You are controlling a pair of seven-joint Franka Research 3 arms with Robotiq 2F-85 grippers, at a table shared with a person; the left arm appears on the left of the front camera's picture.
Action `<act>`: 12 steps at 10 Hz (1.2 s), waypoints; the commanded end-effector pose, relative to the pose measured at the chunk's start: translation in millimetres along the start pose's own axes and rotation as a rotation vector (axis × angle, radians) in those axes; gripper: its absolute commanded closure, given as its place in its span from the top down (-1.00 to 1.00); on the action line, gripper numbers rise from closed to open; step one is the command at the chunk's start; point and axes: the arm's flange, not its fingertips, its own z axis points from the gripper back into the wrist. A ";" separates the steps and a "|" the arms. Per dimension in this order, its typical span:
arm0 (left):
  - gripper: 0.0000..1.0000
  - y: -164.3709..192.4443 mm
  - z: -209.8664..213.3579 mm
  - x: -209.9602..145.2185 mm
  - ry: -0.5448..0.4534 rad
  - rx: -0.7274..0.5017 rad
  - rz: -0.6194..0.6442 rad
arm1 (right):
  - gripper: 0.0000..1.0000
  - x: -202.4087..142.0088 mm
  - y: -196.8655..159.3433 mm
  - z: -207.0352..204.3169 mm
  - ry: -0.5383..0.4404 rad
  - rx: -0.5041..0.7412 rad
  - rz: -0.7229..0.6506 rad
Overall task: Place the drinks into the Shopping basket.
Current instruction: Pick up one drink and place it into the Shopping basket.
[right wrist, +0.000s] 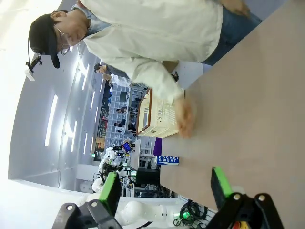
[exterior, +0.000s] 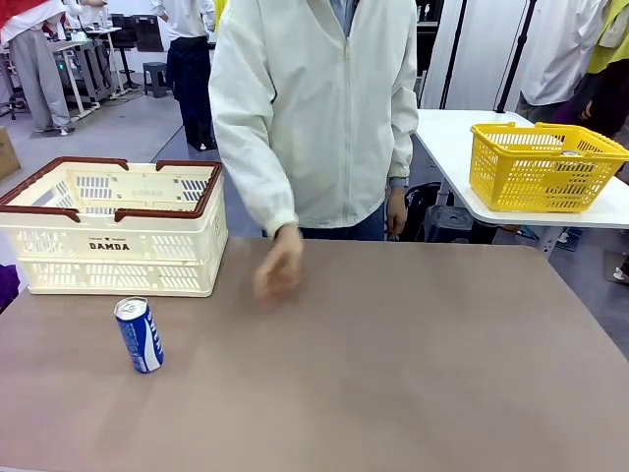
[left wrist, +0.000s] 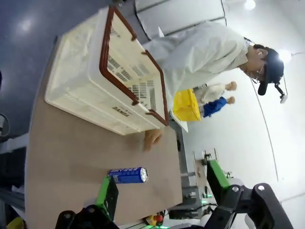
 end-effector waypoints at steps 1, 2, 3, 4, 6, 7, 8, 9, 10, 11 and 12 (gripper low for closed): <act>1.00 -14.3 -15.0 -6.8 -0.001 -0.014 -0.010 | 1.00 2.7 1.6 3.0 0.005 -0.001 0.028; 1.00 -24.3 -29.9 -11.8 0.034 0.001 -0.032 | 1.00 2.7 1.6 3.0 0.005 -0.001 0.028; 1.00 -42.4 -46.2 -18.9 0.084 0.026 -0.075 | 1.00 2.7 1.6 3.0 0.005 -0.001 0.028; 1.00 -79.0 -71.1 -31.2 0.151 0.085 -0.145 | 1.00 2.7 1.6 3.0 0.005 -0.001 0.028; 1.00 -150.1 -153.8 -73.3 0.378 0.376 -0.339 | 1.00 2.7 1.6 3.0 0.005 -0.001 0.028; 1.00 -172.2 -199.5 -101.3 0.521 0.519 -0.486 | 1.00 2.7 1.6 3.0 0.005 -0.001 0.028; 1.00 -185.7 -234.0 -128.8 0.584 0.629 -0.611 | 1.00 2.7 1.6 3.0 0.005 -0.001 0.028; 1.00 -192.3 -261.1 -153.9 0.604 0.718 -0.693 | 1.00 2.7 1.6 3.0 0.005 -0.001 0.028; 1.00 -193.0 -277.1 -162.2 0.577 0.764 -0.727 | 1.00 2.7 1.6 3.0 0.005 -0.001 0.028; 1.00 -192.1 -288.0 -160.2 0.547 0.763 -0.723 | 1.00 2.7 1.6 3.0 0.005 -0.001 0.028; 1.00 -197.2 -282.1 -151.6 0.496 0.717 -0.681 | 1.00 2.7 1.6 3.0 0.005 -0.001 0.028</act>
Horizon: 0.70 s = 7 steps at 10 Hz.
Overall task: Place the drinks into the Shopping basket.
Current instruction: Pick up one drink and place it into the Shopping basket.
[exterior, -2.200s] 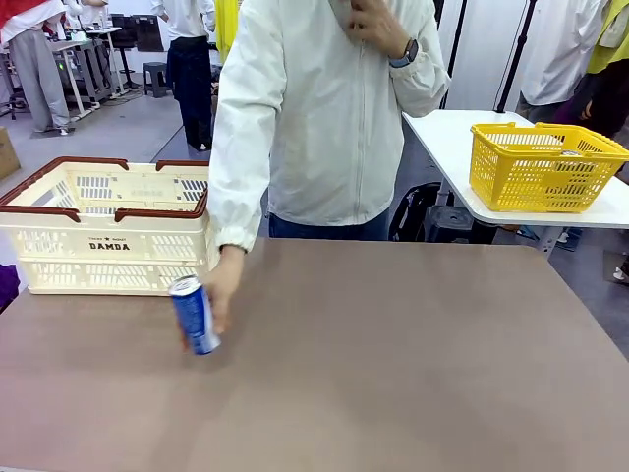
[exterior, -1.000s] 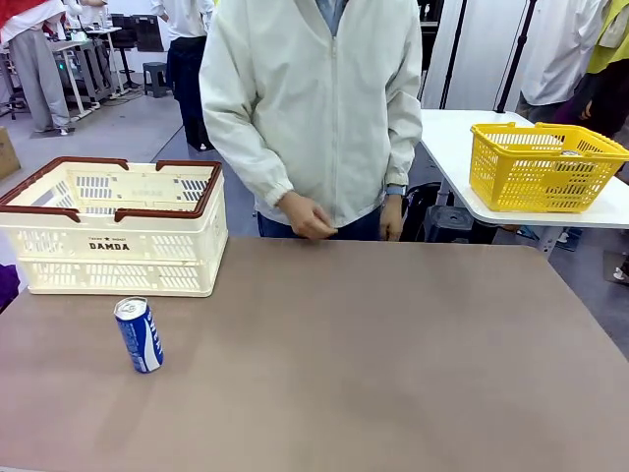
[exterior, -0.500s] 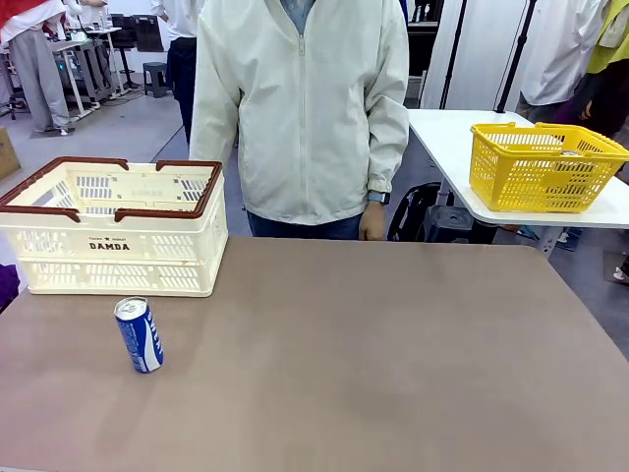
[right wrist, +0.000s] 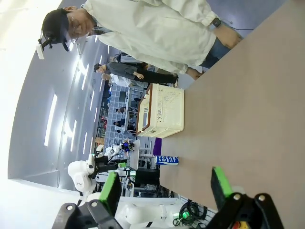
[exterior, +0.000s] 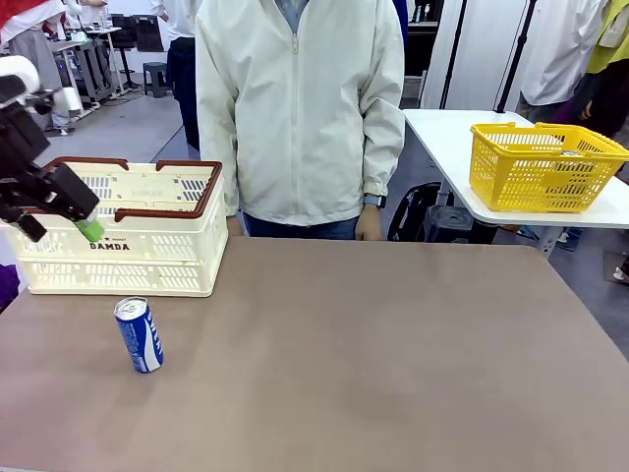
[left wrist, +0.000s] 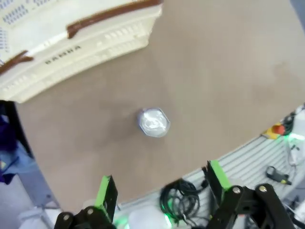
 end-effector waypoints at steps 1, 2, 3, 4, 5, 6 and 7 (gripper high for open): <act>1.00 -5.4 4.2 -8.0 0.020 -0.020 0.005 | 1.00 1.8 0.1 2.2 0.005 0.001 0.024; 1.00 -5.4 4.2 -8.0 0.020 -0.020 0.005 | 1.00 1.8 0.1 2.2 0.005 0.001 0.024; 1.00 3.3 -1.1 1.5 0.003 -0.005 -0.006 | 1.00 1.8 0.1 2.2 0.005 0.001 0.024; 1.00 3.0 -15.4 3.3 -0.031 0.010 0.035 | 1.00 1.8 0.1 2.2 0.005 0.001 0.024; 1.00 0.8 -38.9 -1.4 -0.026 0.039 0.051 | 1.00 1.8 0.1 2.2 0.005 0.001 0.024; 1.00 0.0 -64.9 -8.7 0.023 0.031 0.036 | 1.00 1.8 0.1 2.2 0.005 0.001 0.024; 1.00 -0.9 -96.7 -14.4 0.058 0.049 0.040 | 1.00 1.8 0.1 2.2 0.005 0.001 0.024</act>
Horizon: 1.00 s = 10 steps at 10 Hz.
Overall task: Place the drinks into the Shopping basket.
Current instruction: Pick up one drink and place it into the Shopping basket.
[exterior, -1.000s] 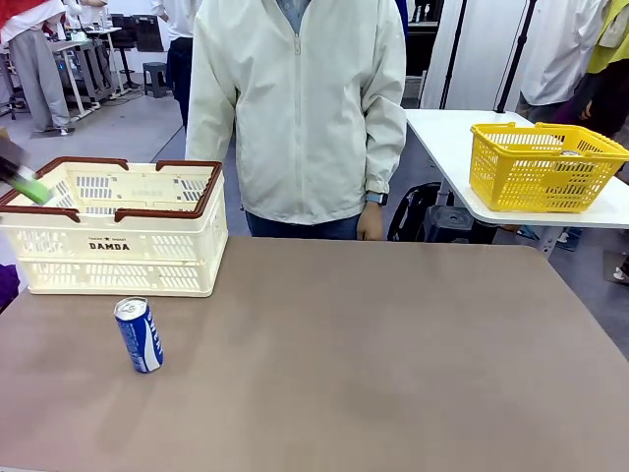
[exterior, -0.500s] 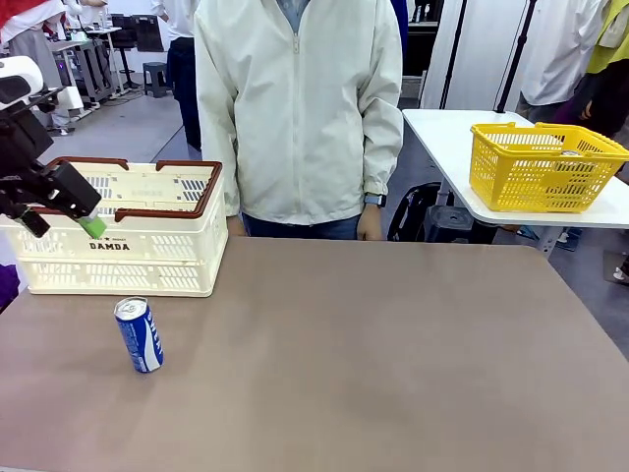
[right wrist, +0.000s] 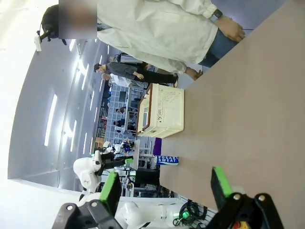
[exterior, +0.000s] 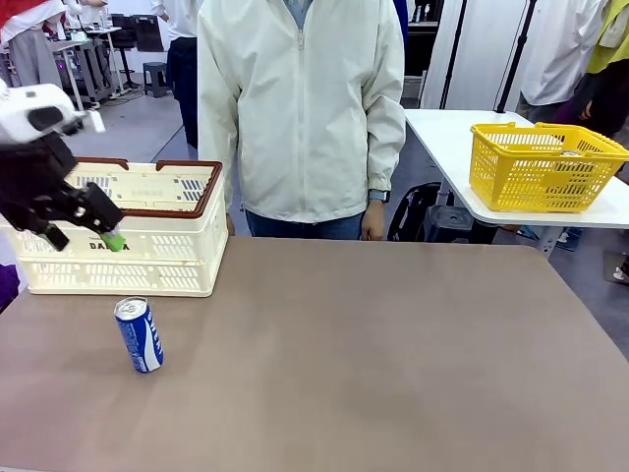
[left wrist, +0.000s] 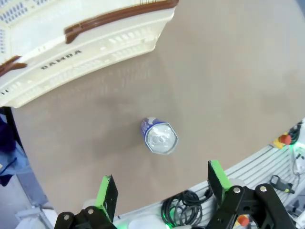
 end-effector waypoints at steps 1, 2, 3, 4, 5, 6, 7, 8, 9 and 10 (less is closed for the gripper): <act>1.00 -6.9 -76.8 -30.3 0.069 0.025 -0.005 | 1.00 1.7 0.1 2.1 0.005 0.001 0.024; 1.00 -10.4 -98.5 -32.5 0.078 0.032 0.016 | 1.00 1.7 0.1 2.1 0.005 0.001 0.024; 1.00 -9.8 -114.4 -34.6 0.102 0.042 0.058 | 1.00 1.7 0.1 2.1 0.005 0.001 0.024; 1.00 -8.3 -127.3 -38.4 0.135 0.070 0.091 | 1.00 1.7 0.1 2.1 0.005 0.001 0.024; 1.00 -8.3 -137.9 -44.3 0.169 0.105 0.114 | 1.00 1.7 0.1 2.1 0.005 0.001 0.024; 1.00 -10.1 -151.0 -49.4 0.205 0.134 0.109 | 1.00 1.7 0.1 2.1 0.005 0.001 0.024; 1.00 -11.0 -164.7 -53.9 0.226 0.169 0.110 | 1.00 1.7 0.1 2.1 0.005 0.001 0.024; 1.00 -13.0 -177.8 -58.7 0.245 0.180 0.109 | 1.00 1.7 0.1 2.1 0.005 0.001 0.024; 1.00 -14.8 -186.7 -65.2 0.274 0.187 0.115 | 1.00 1.7 0.1 2.1 0.005 0.001 0.024; 1.00 -14.4 -189.9 -69.6 0.286 0.197 0.116 | 1.00 1.7 0.1 2.1 0.005 0.001 0.024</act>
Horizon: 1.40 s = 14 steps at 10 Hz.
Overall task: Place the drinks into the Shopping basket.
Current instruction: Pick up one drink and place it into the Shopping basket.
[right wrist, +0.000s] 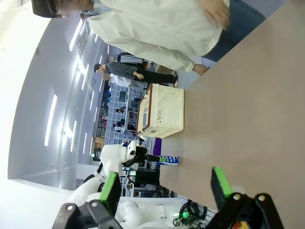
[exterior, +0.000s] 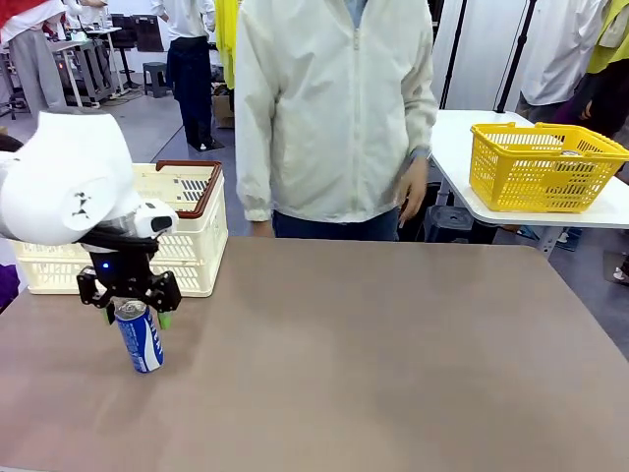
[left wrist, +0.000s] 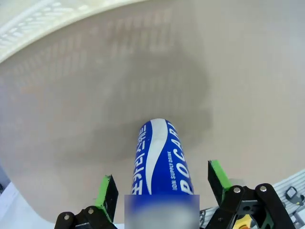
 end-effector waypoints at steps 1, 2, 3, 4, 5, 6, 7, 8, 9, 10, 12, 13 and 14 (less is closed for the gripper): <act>1.00 15.9 -45.4 -78.2 -0.007 0.030 0.030 | 1.00 1.3 0.2 1.6 0.005 0.002 0.025; 1.00 19.5 -45.0 -78.9 -0.004 0.031 0.034 | 1.00 1.3 0.2 1.6 0.005 0.002 0.025; 1.00 23.9 -45.1 -77.7 -0.013 0.031 0.031 | 1.00 1.3 0.2 1.6 0.005 0.002 0.025; 1.00 25.3 -45.1 -77.8 -0.013 0.033 0.031 | 1.00 1.3 0.2 1.6 0.005 0.002 0.025; 0.55 24.3 -45.9 -79.0 -0.006 0.027 0.008 | 1.00 1.3 0.2 1.6 0.005 0.002 0.025; -0.64 23.5 -46.4 -80.4 0.019 0.025 0.007 | 1.00 1.3 0.2 1.6 0.005 0.002 0.025; -1.00 23.3 -46.5 -82.0 0.032 0.020 0.001 | 1.00 1.3 0.2 1.6 0.005 0.002 0.025; -1.00 23.0 -45.1 -85.1 0.066 0.011 -0.012 | 1.00 1.3 0.2 1.6 0.005 0.002 0.025; -1.00 22.5 -43.9 -87.4 0.091 0.006 -0.024 | 1.00 1.3 0.2 1.6 0.005 0.002 0.025; -1.00 22.0 -43.1 -88.5 0.101 -0.004 -0.028 | 1.00 1.3 0.2 1.6 0.005 0.002 0.025; -1.00 23.5 -43.0 -87.9 0.102 -0.022 -0.014 | 1.00 1.3 0.2 1.6 0.005 0.002 0.025; -1.00 24.9 -43.4 -87.1 0.105 -0.028 -0.009 | 1.00 1.3 0.2 1.6 0.005 0.002 0.025; -1.00 27.9 -42.1 -86.2 0.097 -0.043 -0.001 | 1.00 1.3 0.2 1.6 0.005 0.002 0.025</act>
